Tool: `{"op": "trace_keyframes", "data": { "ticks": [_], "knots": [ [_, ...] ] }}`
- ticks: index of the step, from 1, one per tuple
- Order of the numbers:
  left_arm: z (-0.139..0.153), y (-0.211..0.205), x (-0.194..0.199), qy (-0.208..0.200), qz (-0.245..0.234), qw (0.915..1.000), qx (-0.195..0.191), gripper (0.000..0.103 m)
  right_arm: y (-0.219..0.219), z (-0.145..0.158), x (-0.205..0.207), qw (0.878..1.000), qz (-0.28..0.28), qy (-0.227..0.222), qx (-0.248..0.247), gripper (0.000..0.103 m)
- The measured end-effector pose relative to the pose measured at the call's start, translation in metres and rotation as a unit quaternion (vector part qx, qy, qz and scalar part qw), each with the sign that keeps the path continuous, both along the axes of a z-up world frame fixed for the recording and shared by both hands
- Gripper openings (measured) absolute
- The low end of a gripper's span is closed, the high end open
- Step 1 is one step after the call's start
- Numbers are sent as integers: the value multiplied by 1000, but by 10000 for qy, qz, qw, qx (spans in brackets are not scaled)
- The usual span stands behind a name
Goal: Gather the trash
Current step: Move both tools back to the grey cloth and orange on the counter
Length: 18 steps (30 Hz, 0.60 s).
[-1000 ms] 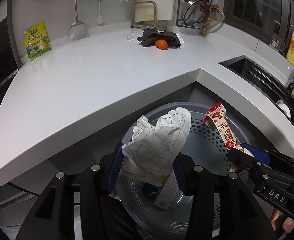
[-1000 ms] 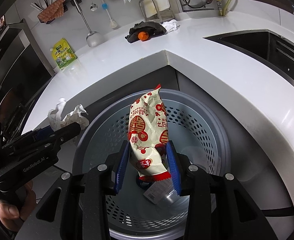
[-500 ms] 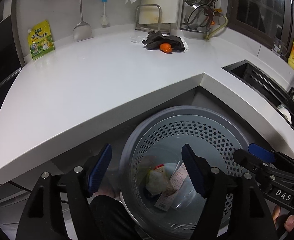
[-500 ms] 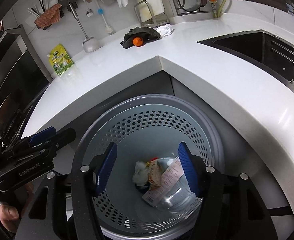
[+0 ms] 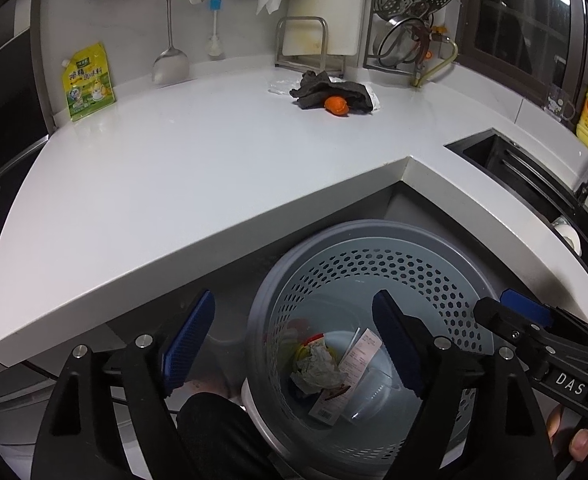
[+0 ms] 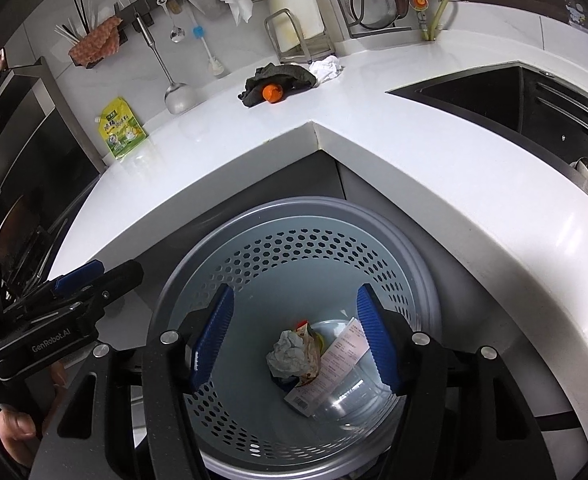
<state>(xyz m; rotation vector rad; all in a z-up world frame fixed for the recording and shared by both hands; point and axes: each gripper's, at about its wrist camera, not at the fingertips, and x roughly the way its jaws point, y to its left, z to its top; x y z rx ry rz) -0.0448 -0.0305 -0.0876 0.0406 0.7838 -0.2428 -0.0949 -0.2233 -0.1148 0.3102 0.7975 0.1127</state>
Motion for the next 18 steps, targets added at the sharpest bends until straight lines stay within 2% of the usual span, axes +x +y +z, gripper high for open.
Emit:
{"op": "trace_keyframes", "data": {
  "ticks": [8, 18],
  "knots": [
    [11, 5, 2, -148, 99, 9998, -85, 86, -1, 12, 0, 9998, -15, -213, -55, 65],
    [37, 4, 27, -532, 208, 9983, -79, 93, -7, 31, 27, 9989, 30, -435, -143, 65]
  ]
}}
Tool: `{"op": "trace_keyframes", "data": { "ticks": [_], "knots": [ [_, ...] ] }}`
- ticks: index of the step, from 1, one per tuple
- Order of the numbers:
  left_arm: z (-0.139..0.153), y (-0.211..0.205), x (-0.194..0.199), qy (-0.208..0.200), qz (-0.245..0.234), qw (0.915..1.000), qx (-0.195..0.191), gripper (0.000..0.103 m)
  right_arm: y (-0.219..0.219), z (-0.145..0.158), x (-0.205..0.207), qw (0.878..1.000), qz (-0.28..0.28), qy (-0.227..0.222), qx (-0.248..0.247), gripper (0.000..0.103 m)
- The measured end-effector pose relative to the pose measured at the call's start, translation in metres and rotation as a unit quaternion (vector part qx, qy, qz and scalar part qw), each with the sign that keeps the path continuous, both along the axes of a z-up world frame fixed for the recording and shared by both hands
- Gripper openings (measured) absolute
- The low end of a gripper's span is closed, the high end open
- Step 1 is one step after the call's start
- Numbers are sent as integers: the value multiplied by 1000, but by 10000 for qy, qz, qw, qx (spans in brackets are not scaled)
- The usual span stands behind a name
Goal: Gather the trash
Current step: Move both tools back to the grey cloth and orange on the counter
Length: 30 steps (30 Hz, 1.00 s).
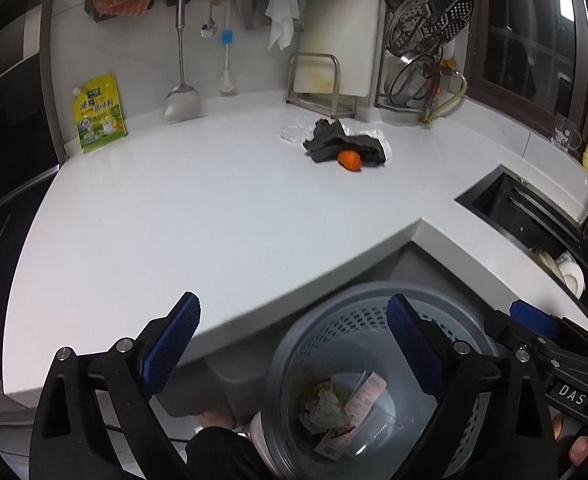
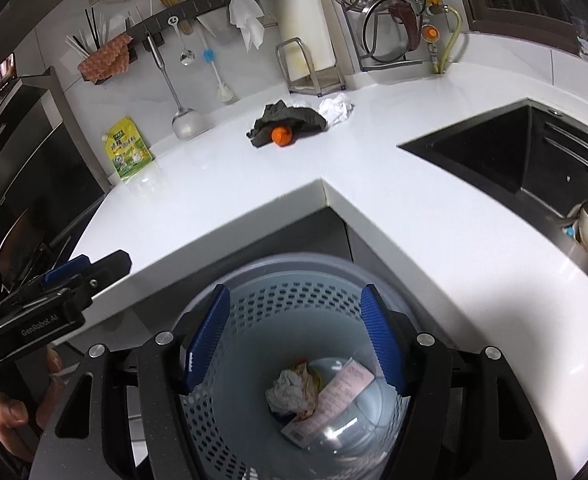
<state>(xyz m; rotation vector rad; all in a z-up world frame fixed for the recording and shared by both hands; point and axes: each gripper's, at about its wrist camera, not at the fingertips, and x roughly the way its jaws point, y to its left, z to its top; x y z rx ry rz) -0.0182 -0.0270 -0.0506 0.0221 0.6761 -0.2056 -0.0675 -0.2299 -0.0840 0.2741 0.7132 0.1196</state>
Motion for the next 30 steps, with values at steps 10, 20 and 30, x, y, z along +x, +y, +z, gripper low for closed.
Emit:
{"op": "trace_keyframes", "data": {
  "ticks": [10, 20, 30],
  "knots": [
    [14, 7, 49, -169, 120, 9998, -67, 94, 1, 15, 59, 9999, 3, 36, -151, 65],
    [14, 15, 103, -128, 182, 9997, -47, 94, 14, 24, 137, 9994, 109, 71, -330, 65],
    [13, 29, 137, -37, 223, 9997, -124, 94, 35, 16, 212, 9985, 197, 394, -325, 65]
  ]
}}
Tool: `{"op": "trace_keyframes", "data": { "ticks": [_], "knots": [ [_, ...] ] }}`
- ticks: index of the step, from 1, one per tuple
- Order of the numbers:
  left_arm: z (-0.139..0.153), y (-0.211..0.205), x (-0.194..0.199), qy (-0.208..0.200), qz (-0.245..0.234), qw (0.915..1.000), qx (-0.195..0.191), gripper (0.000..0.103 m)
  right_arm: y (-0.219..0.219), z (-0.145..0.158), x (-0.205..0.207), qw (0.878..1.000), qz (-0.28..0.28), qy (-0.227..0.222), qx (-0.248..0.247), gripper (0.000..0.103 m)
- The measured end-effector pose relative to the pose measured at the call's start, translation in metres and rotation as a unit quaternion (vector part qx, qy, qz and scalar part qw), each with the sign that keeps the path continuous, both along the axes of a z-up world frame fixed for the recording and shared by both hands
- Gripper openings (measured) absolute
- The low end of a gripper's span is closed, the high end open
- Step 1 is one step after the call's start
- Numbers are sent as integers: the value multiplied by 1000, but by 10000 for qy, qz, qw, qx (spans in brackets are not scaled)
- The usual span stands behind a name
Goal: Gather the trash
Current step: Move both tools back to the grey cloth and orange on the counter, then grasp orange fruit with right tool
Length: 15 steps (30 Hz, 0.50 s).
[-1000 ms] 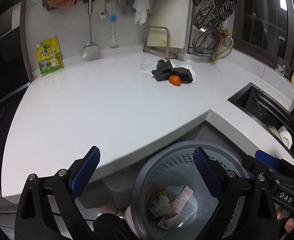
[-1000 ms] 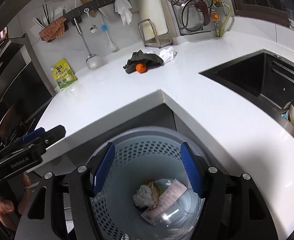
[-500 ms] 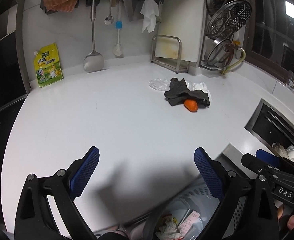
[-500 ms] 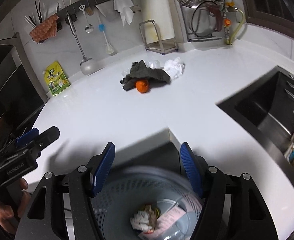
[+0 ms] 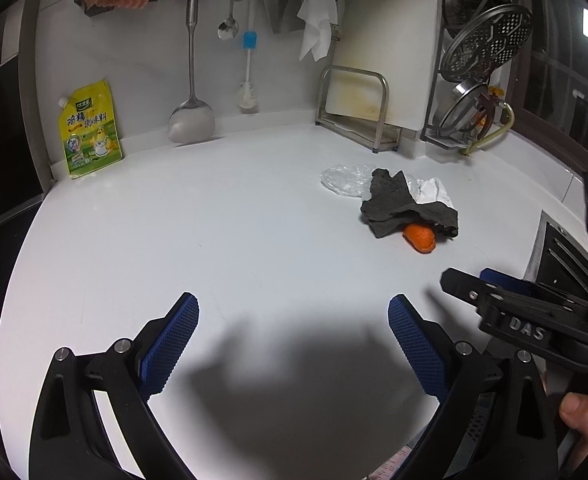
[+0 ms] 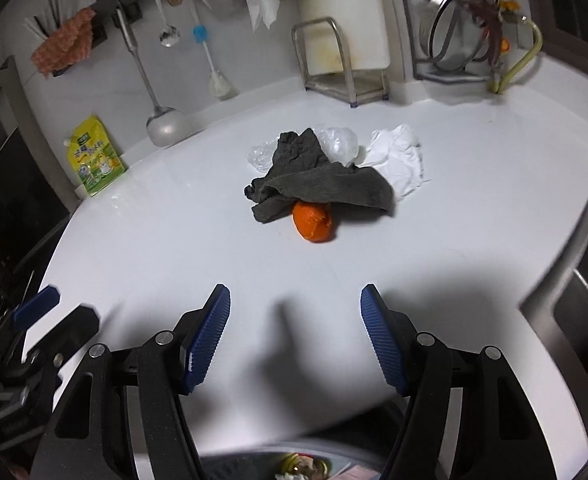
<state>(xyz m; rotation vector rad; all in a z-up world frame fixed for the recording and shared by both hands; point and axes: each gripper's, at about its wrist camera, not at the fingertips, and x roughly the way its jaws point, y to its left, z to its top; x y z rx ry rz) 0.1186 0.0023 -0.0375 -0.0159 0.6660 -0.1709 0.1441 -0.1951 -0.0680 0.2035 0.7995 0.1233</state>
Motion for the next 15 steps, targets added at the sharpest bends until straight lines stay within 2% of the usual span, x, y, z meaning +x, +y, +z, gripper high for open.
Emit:
{"op": "trace_keyframes", "data": {
  "ticks": [15],
  "knots": [
    [-5, 8, 23, 128, -51, 9998, -124, 94, 14, -13, 65, 9979, -375, 375, -384, 65]
  ]
}}
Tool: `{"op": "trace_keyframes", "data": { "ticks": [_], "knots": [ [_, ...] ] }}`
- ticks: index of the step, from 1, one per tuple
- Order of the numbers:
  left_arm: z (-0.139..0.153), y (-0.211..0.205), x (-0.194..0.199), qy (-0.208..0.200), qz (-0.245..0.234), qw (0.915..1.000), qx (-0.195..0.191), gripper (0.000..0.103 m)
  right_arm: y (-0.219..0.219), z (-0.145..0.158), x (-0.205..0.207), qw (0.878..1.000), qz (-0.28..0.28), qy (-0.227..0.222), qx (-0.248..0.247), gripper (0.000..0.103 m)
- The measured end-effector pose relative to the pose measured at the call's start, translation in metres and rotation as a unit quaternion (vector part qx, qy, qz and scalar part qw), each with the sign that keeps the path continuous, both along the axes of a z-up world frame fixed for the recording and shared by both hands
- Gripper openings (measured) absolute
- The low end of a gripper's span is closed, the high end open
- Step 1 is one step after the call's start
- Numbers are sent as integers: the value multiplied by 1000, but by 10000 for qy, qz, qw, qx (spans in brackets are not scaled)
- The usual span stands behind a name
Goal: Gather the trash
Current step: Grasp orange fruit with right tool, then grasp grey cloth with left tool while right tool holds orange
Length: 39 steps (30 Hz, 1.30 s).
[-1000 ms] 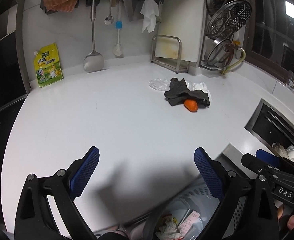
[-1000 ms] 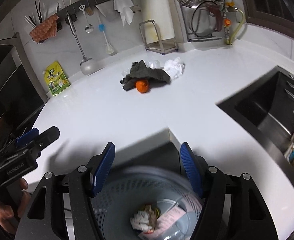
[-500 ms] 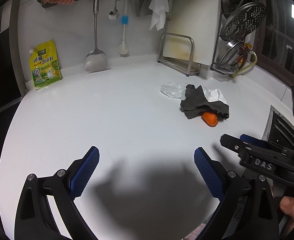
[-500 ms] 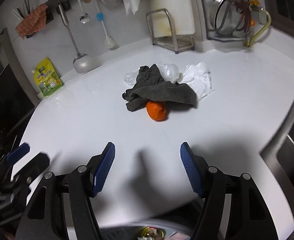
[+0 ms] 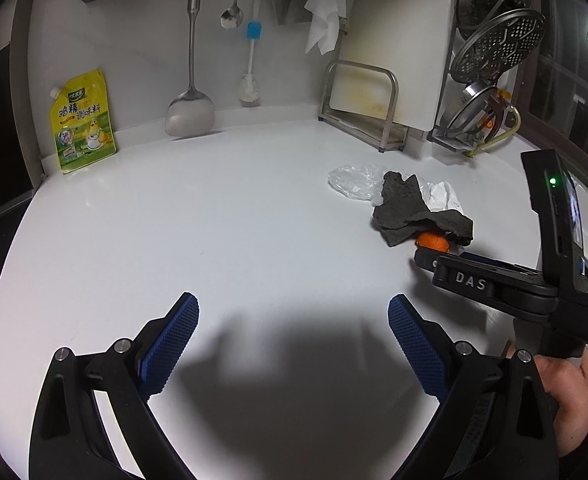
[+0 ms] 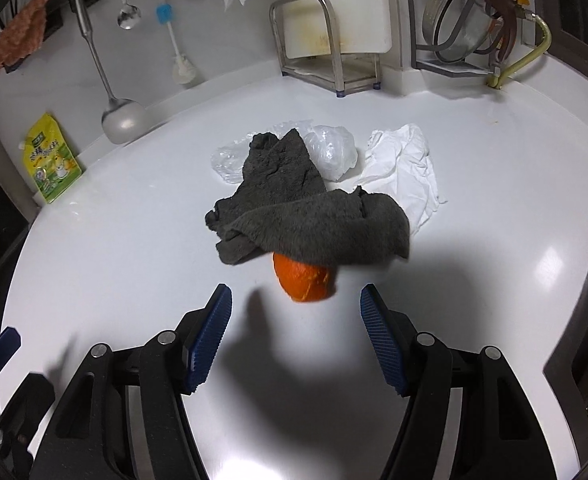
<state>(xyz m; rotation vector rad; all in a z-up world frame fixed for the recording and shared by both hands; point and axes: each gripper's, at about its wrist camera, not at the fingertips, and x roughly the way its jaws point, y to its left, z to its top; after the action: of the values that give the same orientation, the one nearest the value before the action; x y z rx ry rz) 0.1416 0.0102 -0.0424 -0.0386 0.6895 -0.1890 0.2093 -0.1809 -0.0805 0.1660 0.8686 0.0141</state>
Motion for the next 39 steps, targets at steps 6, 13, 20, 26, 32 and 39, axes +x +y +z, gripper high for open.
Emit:
{"op": "trace_keyframes", "data": {
  "ticks": [6, 13, 20, 26, 32, 39],
  "knots": [
    [-3, -1, 4, 37, -16, 10000, -14, 94, 3, -3, 10, 9998, -56, -12, -207, 61],
    [-5, -4, 6, 88, -34, 10000, -19, 94, 9, -4, 11, 9985, 7, -79, -544, 28],
    [-2, -13, 11, 126, -87, 9999, -6, 94, 9, -2, 1, 9982, 225, -161, -530, 22],
    [4, -31, 17, 101, -150, 9998, 17, 94, -7, 5, -29, 9985, 415, -238, -266, 21],
    [9, -57, 25, 121, -277, 9995, 17, 94, -46, 15, -69, 9989, 285, -367, -35, 21],
    [20, -100, 46, 113, -437, 9990, -25, 94, -102, 26, -87, 9983, -133, -543, 155, 21]
  ]
}}
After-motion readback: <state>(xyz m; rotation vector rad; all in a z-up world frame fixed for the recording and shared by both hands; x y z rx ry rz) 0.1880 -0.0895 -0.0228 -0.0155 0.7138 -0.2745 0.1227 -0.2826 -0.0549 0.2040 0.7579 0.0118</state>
